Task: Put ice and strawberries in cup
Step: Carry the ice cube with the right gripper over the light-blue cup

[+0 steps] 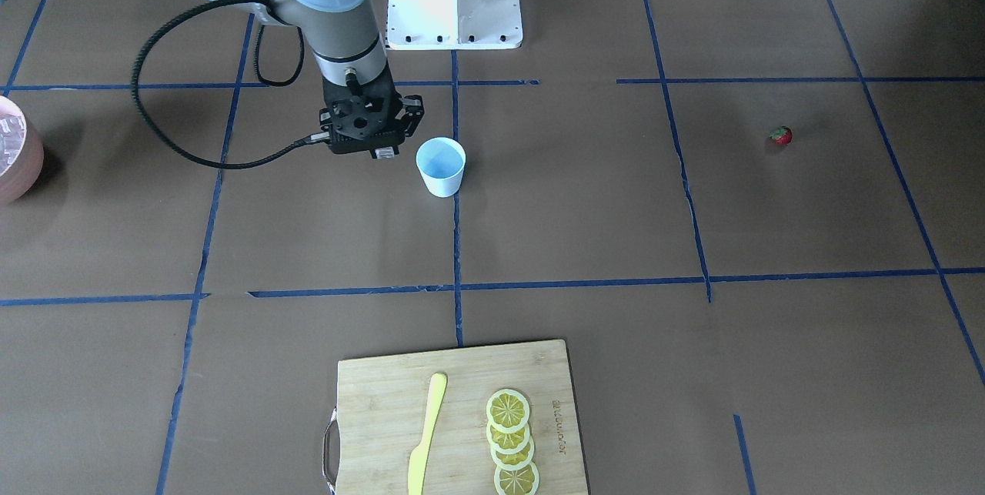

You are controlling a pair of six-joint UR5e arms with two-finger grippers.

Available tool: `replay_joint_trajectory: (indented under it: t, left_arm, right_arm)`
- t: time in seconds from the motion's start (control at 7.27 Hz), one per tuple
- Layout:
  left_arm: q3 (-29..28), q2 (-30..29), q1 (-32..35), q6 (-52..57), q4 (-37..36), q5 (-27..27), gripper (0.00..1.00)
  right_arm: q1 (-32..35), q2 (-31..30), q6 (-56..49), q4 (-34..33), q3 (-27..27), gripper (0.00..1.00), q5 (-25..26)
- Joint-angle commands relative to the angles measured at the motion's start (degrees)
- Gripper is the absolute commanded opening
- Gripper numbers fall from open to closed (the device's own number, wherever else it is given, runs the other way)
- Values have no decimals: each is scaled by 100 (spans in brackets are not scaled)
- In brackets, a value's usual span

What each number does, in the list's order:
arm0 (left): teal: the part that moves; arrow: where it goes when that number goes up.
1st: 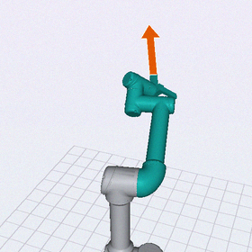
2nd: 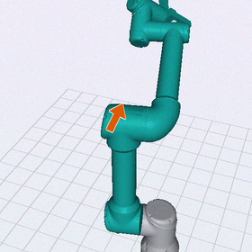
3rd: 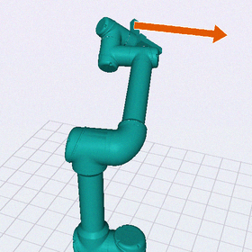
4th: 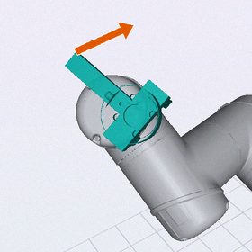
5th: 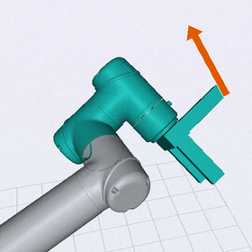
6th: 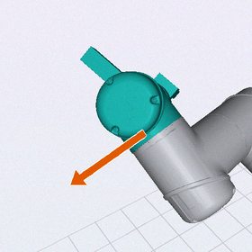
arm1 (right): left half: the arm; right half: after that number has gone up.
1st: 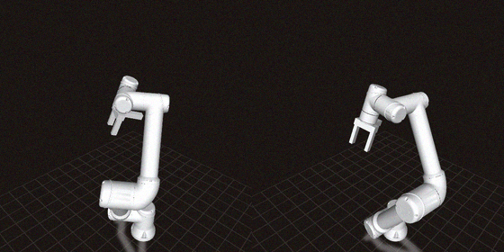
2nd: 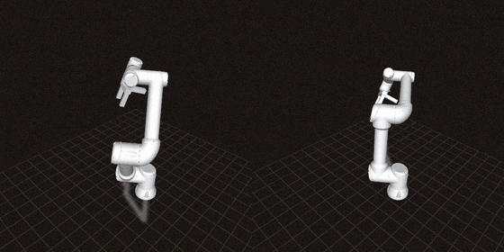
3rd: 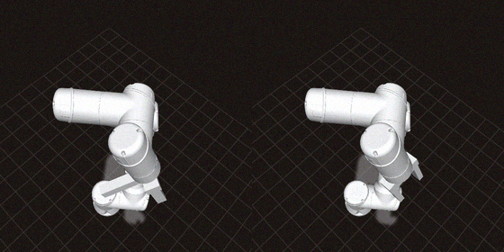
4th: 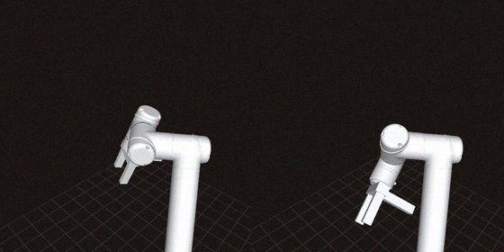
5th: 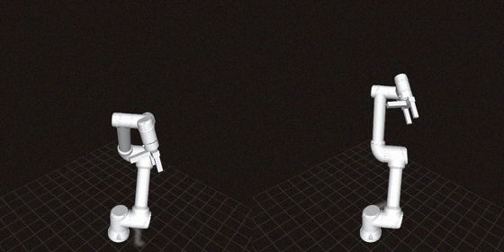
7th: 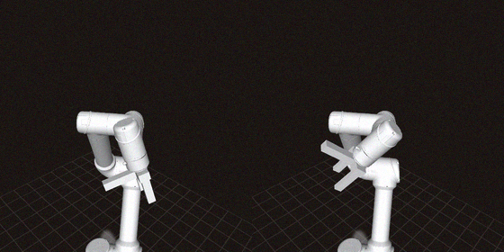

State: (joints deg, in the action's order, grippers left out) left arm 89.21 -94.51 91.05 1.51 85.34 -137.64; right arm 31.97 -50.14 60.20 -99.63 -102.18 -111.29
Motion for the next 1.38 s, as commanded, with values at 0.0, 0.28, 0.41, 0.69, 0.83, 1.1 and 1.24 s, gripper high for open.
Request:
replay_joint_trajectory:
  t: [0.0,0.28,0.41,0.69,0.83,1.1,1.24]
  left_arm:
    - [0,3,0,8,0,0,100]
    - [0,3,0,-1,0,0,100]
    - [0,3,0,-1,0,0,100]
    - [-9,3,0,-1,0,0,100]
    - [-9,3,0,-1,0,0,100]
    - [0,3,0,-1,0,0,100]
    - [0,-14,-9,-1,0,0,100]
  right_arm:
    - [-226,188,141,-39,163,1,133]
    - [-287,407,150,-39,356,1,160]
    - [-314,583,150,-30,566,2,186]
    - [-393,629,150,-30,665,3,256]
    - [-393,629,150,-21,673,17,257]
    - [-376,611,141,-4,691,99,266]
    - [-375,611,141,5,691,99,266]
